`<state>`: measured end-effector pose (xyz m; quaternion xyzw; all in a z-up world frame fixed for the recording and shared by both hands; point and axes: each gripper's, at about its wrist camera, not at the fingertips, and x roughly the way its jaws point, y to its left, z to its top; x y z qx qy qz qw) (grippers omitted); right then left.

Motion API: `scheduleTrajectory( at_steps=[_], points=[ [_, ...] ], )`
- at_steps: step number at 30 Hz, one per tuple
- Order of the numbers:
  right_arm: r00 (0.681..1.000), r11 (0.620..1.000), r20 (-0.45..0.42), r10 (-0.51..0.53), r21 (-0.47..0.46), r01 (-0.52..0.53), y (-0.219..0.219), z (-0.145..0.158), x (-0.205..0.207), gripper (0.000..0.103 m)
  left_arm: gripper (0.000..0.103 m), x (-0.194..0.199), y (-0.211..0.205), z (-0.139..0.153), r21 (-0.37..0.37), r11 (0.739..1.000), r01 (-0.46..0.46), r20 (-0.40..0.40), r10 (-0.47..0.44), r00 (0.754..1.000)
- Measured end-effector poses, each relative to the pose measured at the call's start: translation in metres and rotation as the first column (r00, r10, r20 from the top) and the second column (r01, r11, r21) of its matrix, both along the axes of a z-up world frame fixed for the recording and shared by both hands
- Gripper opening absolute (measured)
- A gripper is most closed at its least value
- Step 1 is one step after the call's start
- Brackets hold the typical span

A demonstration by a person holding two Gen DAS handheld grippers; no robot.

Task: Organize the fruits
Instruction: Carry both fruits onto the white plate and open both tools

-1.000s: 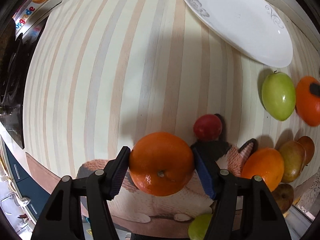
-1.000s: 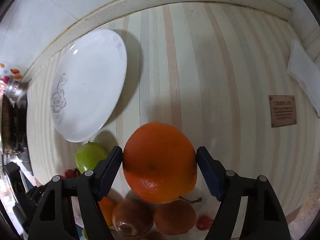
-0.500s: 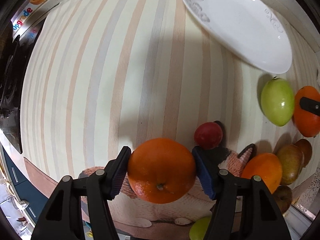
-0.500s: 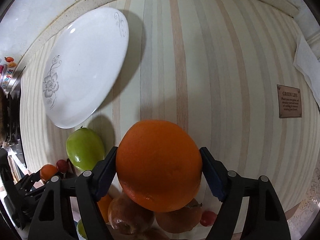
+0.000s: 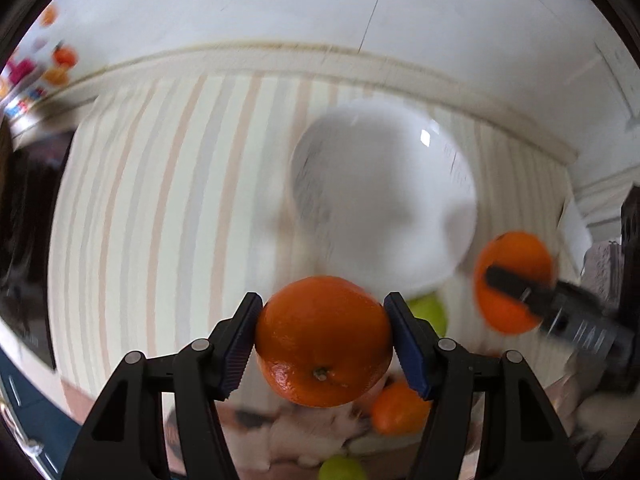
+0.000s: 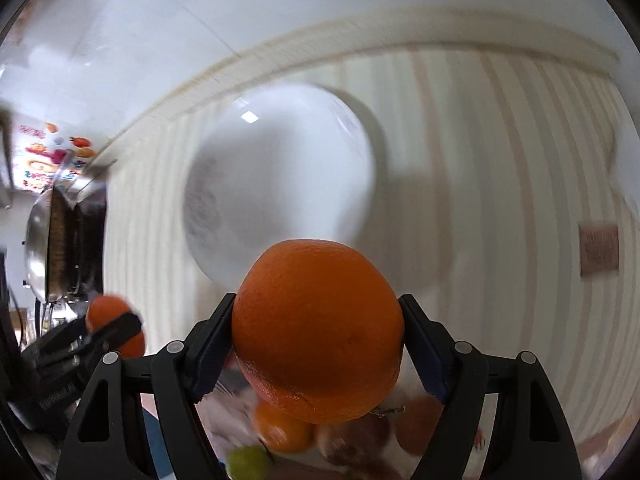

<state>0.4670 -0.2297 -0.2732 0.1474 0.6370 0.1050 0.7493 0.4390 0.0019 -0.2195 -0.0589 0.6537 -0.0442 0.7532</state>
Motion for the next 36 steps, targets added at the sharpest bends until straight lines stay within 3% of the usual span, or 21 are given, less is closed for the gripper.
scheduleTrajectory(
  at_steps=[7, 11, 15, 21, 26, 29, 31, 33, 36],
  points=[
    [0.992, 0.988, 0.041, 0.116, -0.102, -0.112, 0.028, -0.004, 0.072, 0.081, 0.061, 0.105, -0.014, -0.027, 0.018, 0.999, 0.039, -0.073, -0.038, 0.997],
    [0.984, 0.977, 0.034, 0.176, -0.127, -0.17, 0.036, -0.012, 0.097, 0.081, 0.061, 0.14, -0.015, -0.049, -0.036, 0.999, 0.037, -0.167, -0.042, 0.985],
    [0.974, 0.966, 0.013, 0.227, -0.129, -0.223, 0.044, -0.024, 0.114, 0.081, 0.061, 0.15, -0.019, -0.057, -0.077, 0.997, 0.02, -0.224, -0.037, 0.974],
    [0.969, 0.961, -0.036, 0.246, -0.123, -0.249, 0.048, -0.042, 0.129, 0.082, 0.061, 0.154, -0.025, -0.072, -0.06, 0.998, 0.025, -0.273, -0.041, 0.961],
    [0.966, 0.958, -0.008, 0.258, -0.125, -0.257, 0.052, -0.039, 0.133, 0.083, 0.061, 0.155, -0.027, -0.079, -0.036, 0.999, 0.022, -0.271, -0.031, 0.962],
    [0.967, 0.957, -0.005, 0.254, -0.147, -0.252, 0.05, -0.036, 0.136, 0.092, 0.062, 0.154, -0.02, -0.075, -0.055, 0.998, -0.003, -0.268, -0.012, 0.963],
    [0.972, 0.963, -0.007, 0.234, -0.136, -0.233, 0.044, -0.034, 0.137, 0.095, 0.067, 0.153, -0.015, -0.068, -0.057, 0.998, -0.018, -0.262, 0.002, 0.965],
    [0.977, 0.97, -0.01, 0.213, -0.121, -0.213, 0.039, -0.032, 0.137, 0.097, 0.081, 0.155, -0.01, -0.059, -0.058, 0.998, -0.021, -0.249, 0.006, 0.968],
    [0.983, 0.977, 0.002, 0.182, -0.112, -0.18, 0.037, -0.027, 0.138, 0.098, 0.084, 0.151, -0.008, -0.044, -0.056, 0.998, -0.016, -0.229, 0.003, 0.973]
  ],
)
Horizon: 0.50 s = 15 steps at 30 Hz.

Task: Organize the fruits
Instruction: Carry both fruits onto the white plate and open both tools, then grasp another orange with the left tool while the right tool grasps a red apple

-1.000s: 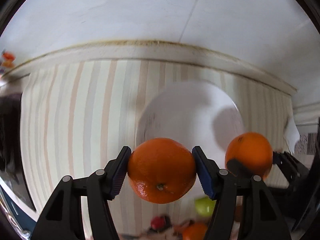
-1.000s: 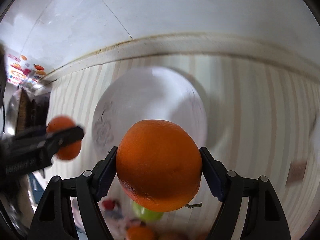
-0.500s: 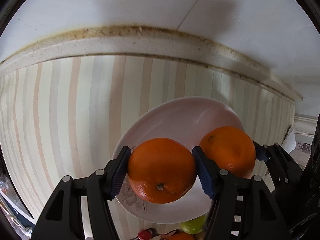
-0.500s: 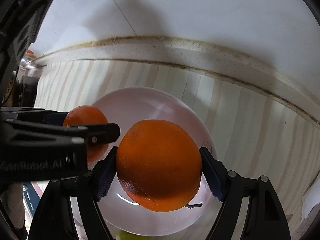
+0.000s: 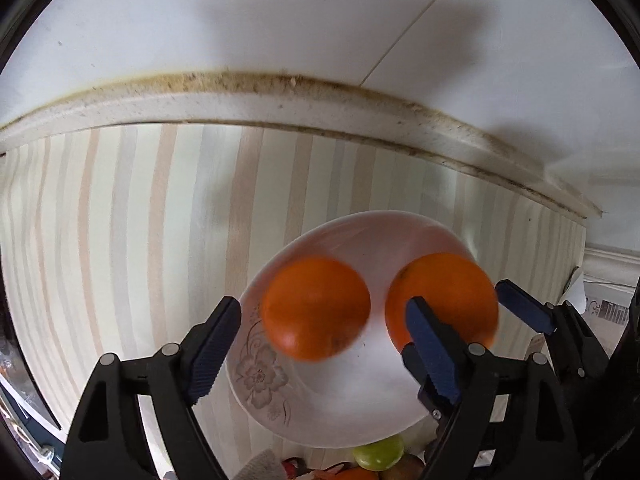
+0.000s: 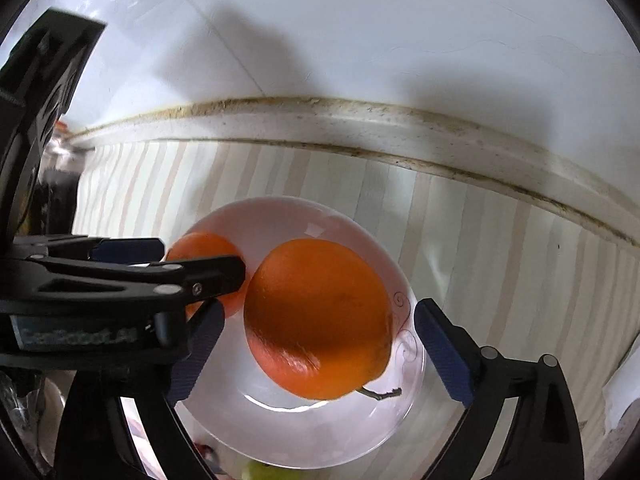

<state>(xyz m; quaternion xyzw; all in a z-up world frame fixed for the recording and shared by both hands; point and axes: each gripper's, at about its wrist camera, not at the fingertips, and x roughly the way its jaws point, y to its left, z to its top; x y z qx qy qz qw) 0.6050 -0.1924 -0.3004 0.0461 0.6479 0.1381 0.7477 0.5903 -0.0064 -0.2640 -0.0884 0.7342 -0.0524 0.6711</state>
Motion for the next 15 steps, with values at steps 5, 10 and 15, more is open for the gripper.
scheduleTrajectory(
  at_steps=[5, 10, 15],
  points=[
    [0.999, 0.999, 0.021, -0.036, 0.004, 0.036, 0.001, 0.018, -0.007, 0.098, 0.084, -0.005, 0.007, 0.021, 0.035, 0.999, 0.011, 0.061, -0.013, 0.998],
    [0.997, 0.997, 0.036, -0.064, -0.039, 0.066, -0.005, 0.038, -0.03, 0.098, 0.084, -0.025, 0.008, 0.042, 0.082, 0.997, 0.011, 0.127, -0.021, 0.992],
    [0.995, 0.993, 0.032, -0.094, -0.068, 0.096, -0.008, 0.045, -0.063, 0.098, 0.084, -0.048, 0.01, 0.055, 0.128, 0.992, -0.006, 0.176, -0.017, 0.984]
  ],
)
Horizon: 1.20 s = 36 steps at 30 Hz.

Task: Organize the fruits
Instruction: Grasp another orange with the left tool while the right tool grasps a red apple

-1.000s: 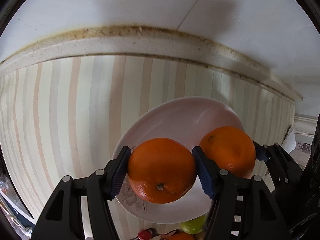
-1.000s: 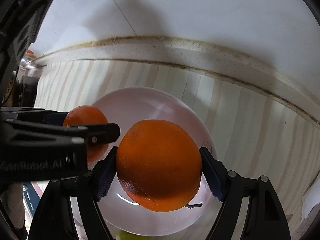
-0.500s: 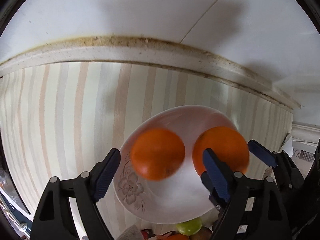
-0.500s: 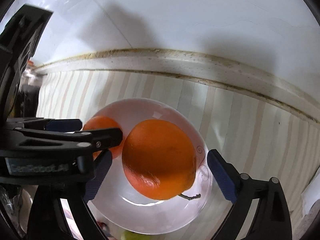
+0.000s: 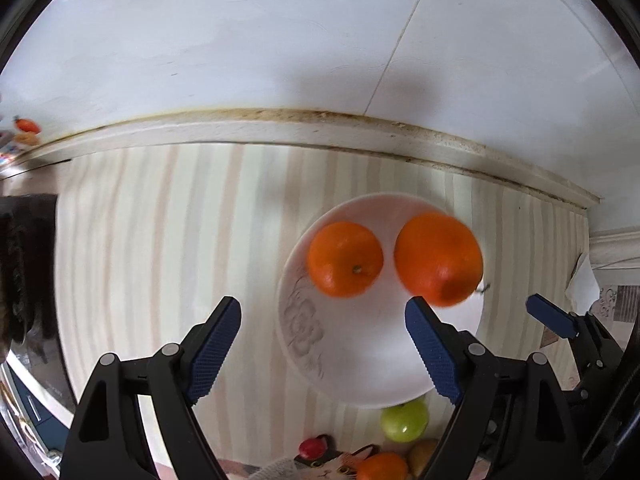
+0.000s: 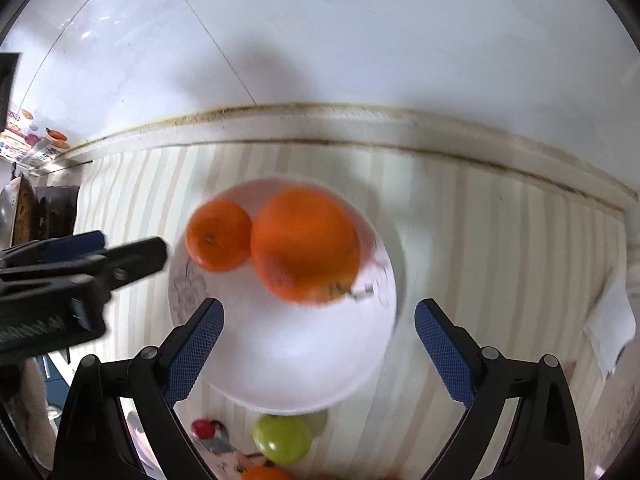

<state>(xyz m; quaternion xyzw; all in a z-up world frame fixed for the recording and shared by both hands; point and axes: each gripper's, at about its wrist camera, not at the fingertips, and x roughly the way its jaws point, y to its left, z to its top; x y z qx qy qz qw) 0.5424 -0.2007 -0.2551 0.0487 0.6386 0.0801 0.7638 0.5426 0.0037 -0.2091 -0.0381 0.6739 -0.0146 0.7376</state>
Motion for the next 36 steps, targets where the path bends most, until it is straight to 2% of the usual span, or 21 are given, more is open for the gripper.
scheduleTrajectory(
  at_steps=[4, 9, 18, 22, 26, 29, 33, 36],
  points=[
    [1.0, 1.0, 0.001, -0.022, -0.015, 0.022, -0.001, 0.004, -0.024, 0.098, 0.084, -0.021, -0.005, 0.004, 0.031, 1.0, -0.002, 0.016, 0.001, 1.0],
    [0.998, 0.999, 0.033, -0.045, -0.008, 0.045, -0.003, 0.025, -0.051, 0.098, 0.084, -0.048, -0.004, 0.021, 0.049, 0.999, 0.004, 0.051, -0.006, 0.999],
    [0.992, 0.998, 0.117, -0.051, 0.029, 0.048, 0.003, 0.077, -0.099, 0.098, 0.084, -0.094, -0.008, 0.067, 0.017, 1.0, 0.02, 0.126, -0.022, 0.992],
    [0.991, 0.996, 0.113, -0.069, 0.059, 0.063, -0.001, 0.083, -0.132, 0.098, 0.084, -0.12, -0.011, 0.078, 0.009, 0.999, 0.04, 0.143, -0.041, 0.989],
    [0.992, 0.991, 0.055, -0.115, 0.075, 0.11, -0.015, 0.059, -0.172, 0.098, 0.084, -0.158, -0.018, 0.067, 0.035, 0.997, 0.073, 0.12, -0.077, 0.99],
    [0.984, 0.979, -0.05, -0.171, 0.102, 0.175, -0.032, 0.018, -0.199, 0.097, 0.084, -0.18, -0.025, 0.041, 0.067, 0.992, 0.104, 0.066, -0.109, 0.992],
    [0.943, 0.94, -0.205, -0.262, 0.165, 0.297, -0.051, -0.042, -0.228, 0.079, 0.084, -0.197, -0.033, -0.004, 0.063, 0.991, 0.12, -0.044, -0.117, 0.992],
    [0.91, 0.894, -0.272, -0.313, 0.239, 0.379, -0.059, -0.071, -0.24, 0.077, 0.084, -0.205, -0.04, -0.029, 0.059, 0.989, 0.137, -0.095, -0.131, 0.987]
  ],
)
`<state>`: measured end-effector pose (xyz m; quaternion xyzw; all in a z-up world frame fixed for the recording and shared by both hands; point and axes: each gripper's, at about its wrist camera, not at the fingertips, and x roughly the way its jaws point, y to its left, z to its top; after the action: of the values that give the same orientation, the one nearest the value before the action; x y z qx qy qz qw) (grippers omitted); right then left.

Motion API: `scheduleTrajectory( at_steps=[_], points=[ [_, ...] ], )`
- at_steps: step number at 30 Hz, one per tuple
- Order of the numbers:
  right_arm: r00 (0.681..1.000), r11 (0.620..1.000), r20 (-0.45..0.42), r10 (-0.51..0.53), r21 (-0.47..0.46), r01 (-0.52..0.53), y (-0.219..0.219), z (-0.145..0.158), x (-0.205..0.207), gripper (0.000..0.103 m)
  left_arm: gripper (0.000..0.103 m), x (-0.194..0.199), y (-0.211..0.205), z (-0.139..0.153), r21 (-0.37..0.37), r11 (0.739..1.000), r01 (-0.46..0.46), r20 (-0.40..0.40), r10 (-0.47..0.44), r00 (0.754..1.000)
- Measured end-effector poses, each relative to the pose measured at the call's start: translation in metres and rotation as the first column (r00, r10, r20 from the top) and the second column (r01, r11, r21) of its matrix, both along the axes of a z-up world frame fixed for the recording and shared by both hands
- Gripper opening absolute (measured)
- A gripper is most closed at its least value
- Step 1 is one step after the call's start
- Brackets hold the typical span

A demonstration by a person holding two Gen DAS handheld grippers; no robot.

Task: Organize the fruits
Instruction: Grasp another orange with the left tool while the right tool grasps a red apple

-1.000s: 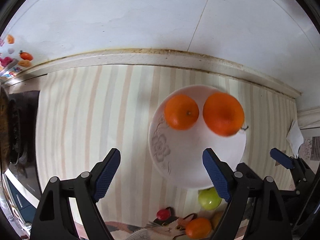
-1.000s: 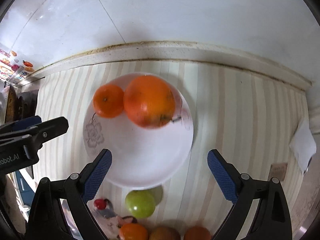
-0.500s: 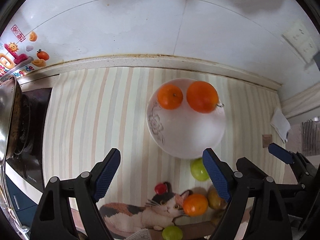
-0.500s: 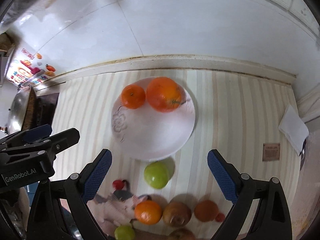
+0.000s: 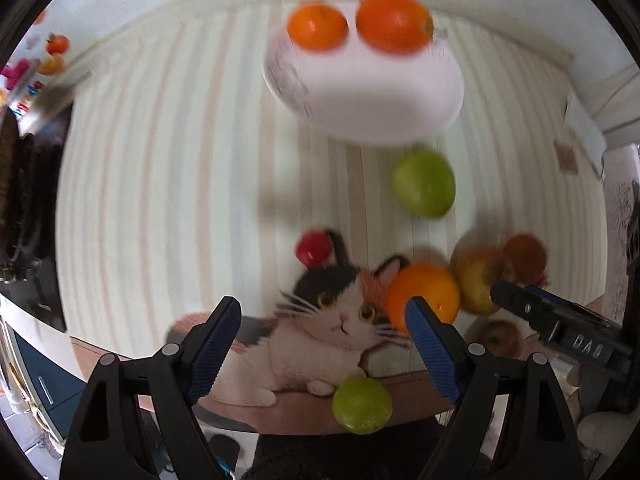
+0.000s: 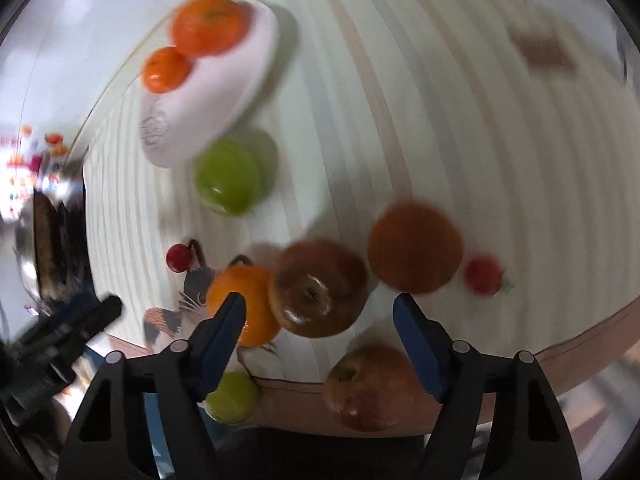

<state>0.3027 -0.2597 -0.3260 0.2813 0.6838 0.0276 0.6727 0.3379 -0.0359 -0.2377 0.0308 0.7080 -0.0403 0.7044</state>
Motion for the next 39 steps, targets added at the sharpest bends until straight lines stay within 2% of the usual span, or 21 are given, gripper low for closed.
scheduleTrajectory(
  at_steps=[4, 5, 6, 10, 14, 21, 26, 28, 30, 32, 36, 39],
  points=[
    [0.998, 0.995, -0.01, -0.068, 0.069, 0.068, -0.001, -0.024, 0.0, 0.076, 0.084, -0.008, -0.01, -0.021, -0.001, 1.0, 0.02, -0.044, -0.02, 0.999],
    [0.997, 0.994, -0.011, -0.078, 0.076, 0.078, 0.001, -0.028, 0.003, 0.071, 0.084, -0.009, -0.014, -0.026, -0.006, 1.0, 0.027, -0.057, -0.028, 0.998],
    [0.996, 0.995, -0.007, -0.083, 0.058, 0.084, 0.002, -0.031, 0.003, 0.067, 0.084, -0.011, -0.016, -0.028, -0.015, 0.999, 0.032, -0.064, -0.033, 0.997],
    [0.997, 0.998, 0.035, -0.069, -0.007, 0.069, 0.006, -0.026, -0.003, 0.066, 0.084, -0.013, -0.032, -0.035, -0.028, 0.997, 0.076, -0.072, -0.078, 0.994],
    [0.998, 0.998, 0.015, -0.062, -0.009, 0.062, 0.0, -0.024, -0.009, 0.066, 0.084, -0.014, -0.053, -0.045, -0.024, 0.989, 0.144, -0.083, -0.146, 0.986],
    [0.995, 0.995, 0.001, -0.098, -0.009, 0.098, -0.013, -0.027, -0.016, 0.066, 0.086, -0.016, -0.096, -0.051, -0.058, 0.955, 0.291, -0.071, -0.295, 0.953],
    [0.994, 0.994, -0.005, -0.106, -0.012, 0.106, -0.018, -0.028, -0.018, 0.066, 0.084, -0.02, -0.113, -0.057, -0.087, 0.932, 0.352, -0.072, -0.358, 0.931],
    [0.994, 0.994, -0.01, -0.11, -0.006, 0.11, -0.02, -0.029, -0.018, 0.066, 0.08, -0.02, -0.122, -0.058, -0.095, 0.927, 0.364, -0.068, -0.371, 0.926],
    [0.994, 0.994, -0.011, -0.107, -0.009, 0.107, -0.02, -0.029, -0.018, 0.066, 0.062, -0.018, -0.124, -0.059, -0.142, 0.923, 0.359, -0.07, -0.371, 0.926],
    [0.995, 0.995, -0.01, -0.103, -0.013, 0.103, -0.02, -0.029, -0.017, 0.066, 0.055, -0.015, -0.129, -0.056, -0.179, 0.922, 0.345, -0.072, -0.361, 0.93],
    [0.994, 0.994, -0.013, -0.105, -0.012, 0.105, -0.019, -0.029, -0.017, 0.066, 0.054, -0.018, -0.134, -0.052, -0.129, 0.92, 0.369, -0.039, -0.377, 0.925],
    [0.995, 0.995, -0.01, -0.095, -0.018, 0.094, -0.017, -0.029, -0.017, 0.066, 0.054, -0.02, -0.114, -0.05, -0.061, 0.931, 0.361, -0.016, -0.362, 0.932]
  ],
)
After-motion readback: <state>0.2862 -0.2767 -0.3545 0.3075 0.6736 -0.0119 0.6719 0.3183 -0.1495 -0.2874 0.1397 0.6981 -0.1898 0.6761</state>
